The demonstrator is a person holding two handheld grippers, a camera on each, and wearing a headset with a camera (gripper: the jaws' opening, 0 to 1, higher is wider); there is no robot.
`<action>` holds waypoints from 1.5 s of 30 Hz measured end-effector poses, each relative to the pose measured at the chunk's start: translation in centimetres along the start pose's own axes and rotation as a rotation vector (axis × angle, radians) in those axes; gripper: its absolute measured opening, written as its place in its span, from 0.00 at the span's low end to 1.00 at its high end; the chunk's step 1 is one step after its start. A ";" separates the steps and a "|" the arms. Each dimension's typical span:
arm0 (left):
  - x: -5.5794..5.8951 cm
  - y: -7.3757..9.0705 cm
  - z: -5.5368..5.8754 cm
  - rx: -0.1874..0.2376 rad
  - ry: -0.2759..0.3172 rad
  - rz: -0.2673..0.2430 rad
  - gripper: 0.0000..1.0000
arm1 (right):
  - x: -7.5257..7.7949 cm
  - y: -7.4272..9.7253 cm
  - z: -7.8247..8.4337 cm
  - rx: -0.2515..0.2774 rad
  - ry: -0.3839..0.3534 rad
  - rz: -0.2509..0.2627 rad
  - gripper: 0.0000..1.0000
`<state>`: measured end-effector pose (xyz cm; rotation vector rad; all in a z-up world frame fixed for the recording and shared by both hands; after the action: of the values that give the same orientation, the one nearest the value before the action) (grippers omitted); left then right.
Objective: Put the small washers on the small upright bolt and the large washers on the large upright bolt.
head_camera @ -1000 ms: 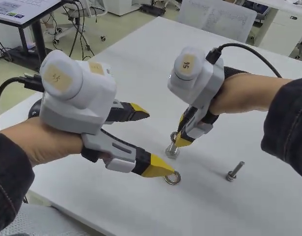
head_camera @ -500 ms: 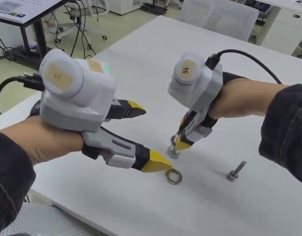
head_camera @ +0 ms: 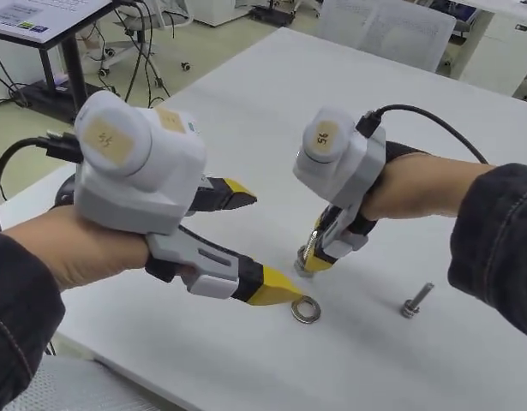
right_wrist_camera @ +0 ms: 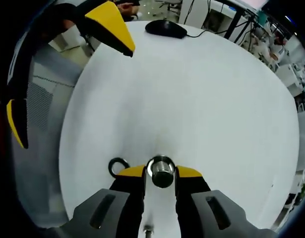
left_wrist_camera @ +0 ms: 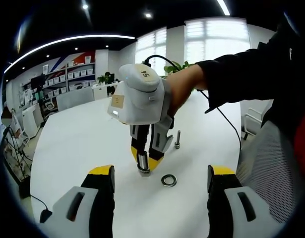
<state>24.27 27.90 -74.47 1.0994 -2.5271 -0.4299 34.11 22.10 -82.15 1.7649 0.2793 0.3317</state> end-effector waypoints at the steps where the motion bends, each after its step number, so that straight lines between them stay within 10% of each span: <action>1: 0.0 0.0 0.0 -0.001 0.001 0.000 0.76 | 0.0 -0.1 0.0 0.004 0.001 -0.002 0.24; 25: -0.1 -0.1 0.6 -0.031 -0.016 -0.007 0.76 | 0.0 -0.9 0.1 0.001 -0.005 -0.007 0.25; 45: 0.1 -0.3 0.6 -0.039 -0.030 0.001 0.76 | -1.1 1.7 2.2 0.034 -0.061 0.040 0.25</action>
<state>24.11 27.71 -75.12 1.0852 -2.5336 -0.4972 33.93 19.37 -80.97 1.8124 0.2074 0.3025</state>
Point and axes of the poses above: the centre of the closed fingertips' face, and the gripper's own axes: y roughly backward along the fingers, x roughly to its right, z roughly out of its underside, the point moved 4 cm from there along y, roughly backward along the fingers, and after that the axes turned 10 degrees about y, right-handed, at the moved point
